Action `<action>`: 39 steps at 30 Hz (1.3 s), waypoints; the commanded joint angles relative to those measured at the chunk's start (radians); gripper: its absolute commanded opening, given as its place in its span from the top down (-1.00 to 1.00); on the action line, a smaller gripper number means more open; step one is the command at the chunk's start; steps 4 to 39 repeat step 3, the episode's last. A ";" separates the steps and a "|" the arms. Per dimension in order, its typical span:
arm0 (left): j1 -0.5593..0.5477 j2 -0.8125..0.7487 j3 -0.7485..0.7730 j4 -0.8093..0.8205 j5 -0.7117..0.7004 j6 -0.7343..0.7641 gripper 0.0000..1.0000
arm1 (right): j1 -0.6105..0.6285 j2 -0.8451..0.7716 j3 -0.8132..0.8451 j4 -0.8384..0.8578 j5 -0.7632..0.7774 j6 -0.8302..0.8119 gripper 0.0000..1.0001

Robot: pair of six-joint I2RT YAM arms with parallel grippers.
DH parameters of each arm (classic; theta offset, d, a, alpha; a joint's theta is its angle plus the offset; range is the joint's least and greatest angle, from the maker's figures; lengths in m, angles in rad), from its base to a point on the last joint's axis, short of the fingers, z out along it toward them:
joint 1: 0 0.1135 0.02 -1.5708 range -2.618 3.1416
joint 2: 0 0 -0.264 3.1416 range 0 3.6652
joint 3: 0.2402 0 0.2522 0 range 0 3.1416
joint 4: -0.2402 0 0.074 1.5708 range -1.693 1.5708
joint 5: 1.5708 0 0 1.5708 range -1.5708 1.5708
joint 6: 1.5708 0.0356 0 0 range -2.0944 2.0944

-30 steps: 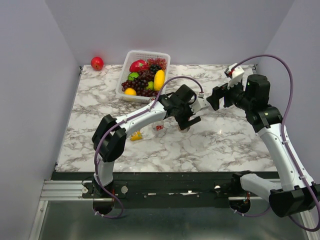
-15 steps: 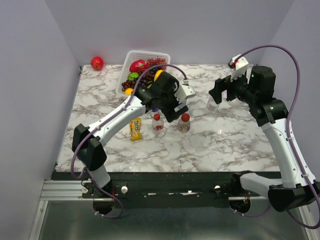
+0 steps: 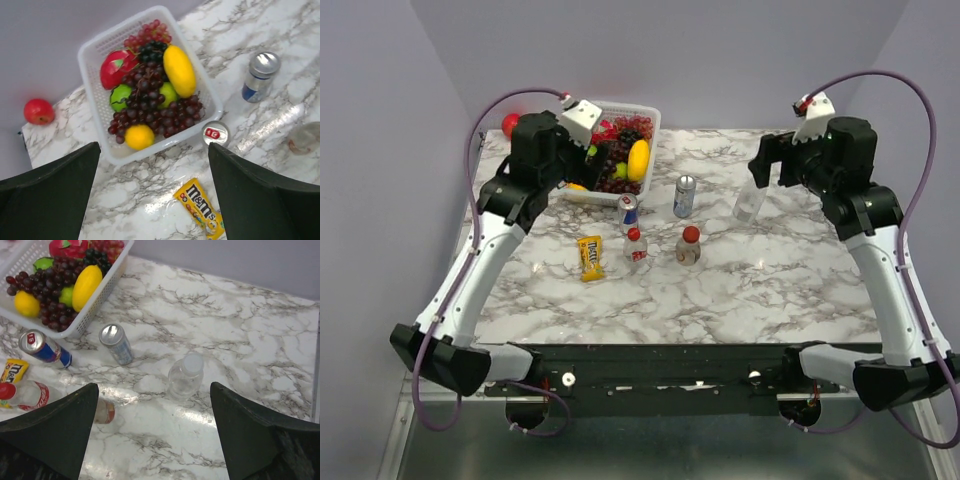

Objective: Screw on the bottle caps

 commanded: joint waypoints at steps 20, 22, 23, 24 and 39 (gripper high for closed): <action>0.079 -0.048 -0.137 0.039 -0.184 -0.145 -0.97 | -0.006 0.013 0.045 -0.026 0.034 0.035 -0.99; 0.079 -0.048 -0.137 0.039 -0.184 -0.145 -0.97 | -0.006 0.013 0.045 -0.026 0.034 0.035 -0.99; 0.079 -0.048 -0.137 0.039 -0.184 -0.145 -0.97 | -0.006 0.013 0.045 -0.026 0.034 0.035 -0.99; 0.079 -0.048 -0.137 0.039 -0.184 -0.145 -0.97 | -0.006 0.013 0.045 -0.026 0.034 0.035 -0.99; 0.079 -0.048 -0.137 0.039 -0.184 -0.145 -0.97 | -0.006 0.013 0.045 -0.026 0.034 0.035 -0.99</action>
